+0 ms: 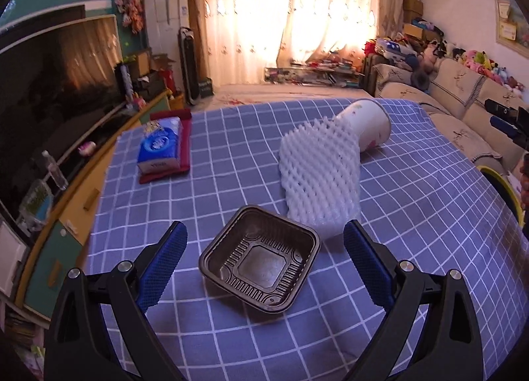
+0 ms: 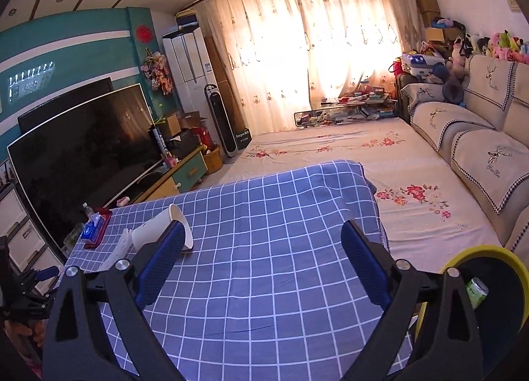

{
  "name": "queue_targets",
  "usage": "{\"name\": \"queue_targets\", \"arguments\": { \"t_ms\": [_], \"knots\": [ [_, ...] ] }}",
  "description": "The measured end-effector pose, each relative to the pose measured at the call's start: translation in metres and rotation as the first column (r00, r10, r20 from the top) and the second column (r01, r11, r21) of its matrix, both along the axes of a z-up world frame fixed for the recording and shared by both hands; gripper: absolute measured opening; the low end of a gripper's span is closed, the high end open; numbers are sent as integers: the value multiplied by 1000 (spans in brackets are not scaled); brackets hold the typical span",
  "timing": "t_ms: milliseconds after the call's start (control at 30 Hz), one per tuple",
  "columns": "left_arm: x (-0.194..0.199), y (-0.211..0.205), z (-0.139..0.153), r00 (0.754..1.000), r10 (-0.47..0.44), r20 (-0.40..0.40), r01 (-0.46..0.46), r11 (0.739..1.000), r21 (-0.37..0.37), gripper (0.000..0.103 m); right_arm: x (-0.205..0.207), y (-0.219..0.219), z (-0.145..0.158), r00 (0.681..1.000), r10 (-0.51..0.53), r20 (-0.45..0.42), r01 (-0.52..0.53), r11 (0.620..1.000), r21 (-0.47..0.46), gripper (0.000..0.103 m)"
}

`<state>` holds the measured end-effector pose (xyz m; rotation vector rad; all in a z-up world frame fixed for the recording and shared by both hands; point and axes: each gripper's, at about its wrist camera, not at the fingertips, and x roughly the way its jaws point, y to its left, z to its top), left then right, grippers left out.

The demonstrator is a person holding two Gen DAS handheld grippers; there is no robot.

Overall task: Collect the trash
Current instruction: 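Grasp the brown plastic food tray with the left gripper, then carry the brown tray over the yellow bin and open the left gripper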

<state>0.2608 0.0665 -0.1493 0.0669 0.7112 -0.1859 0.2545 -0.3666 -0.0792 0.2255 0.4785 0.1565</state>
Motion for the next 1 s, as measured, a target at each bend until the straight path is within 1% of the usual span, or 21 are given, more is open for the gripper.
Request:
{"name": "queue_targets", "arguments": {
  "t_ms": [67, 133, 267, 367, 533, 667, 733, 767, 900, 1000],
  "knots": [
    [6, 1, -3, 1000, -7, -11, 8, 1000, 13, 94, 1, 2, -1, 1000, 2, -6, -2, 1000, -9, 91],
    [13, 0, -9, 999, -29, -45, 30, 999, 17, 94, 1, 1, -1, 1000, 2, -8, -2, 1000, -8, 91],
    [23, -2, -21, 995, -52, -90, 56, 998, 33, 94, 2, -1, -2, 1000, -3, -11, 3, 1000, -2, 91],
    [25, -3, -21, 994, -63, -86, 66, 997, 34, 94, 3, -1, -3, 1000, 2, -17, -2, 1000, 1, 91],
    [32, -4, -25, 990, -75, -121, 79, 996, 31, 94, 5, 0, -5, 1000, 9, -24, -9, 1000, 0, 91],
    [34, -11, -30, 983, -99, -157, 110, 992, 61, 94, 8, -1, -8, 999, 19, -40, -19, 1000, 15, 91],
    [33, -15, -32, 981, -108, -162, 122, 990, 76, 87, 9, 0, -9, 999, 22, -43, -21, 1000, 15, 91],
    [33, -15, -33, 980, -109, -165, 123, 989, 80, 78, 10, 0, -9, 999, 21, -44, -20, 1000, 14, 91],
    [28, -13, -34, 979, -107, -172, 123, 989, 80, 77, 11, -2, -10, 998, 24, -50, -23, 999, 24, 91],
    [19, -13, -33, 982, -84, -166, 102, 990, 99, 77, 11, -3, -11, 998, 22, -55, -20, 999, 27, 91]
  ]
}}
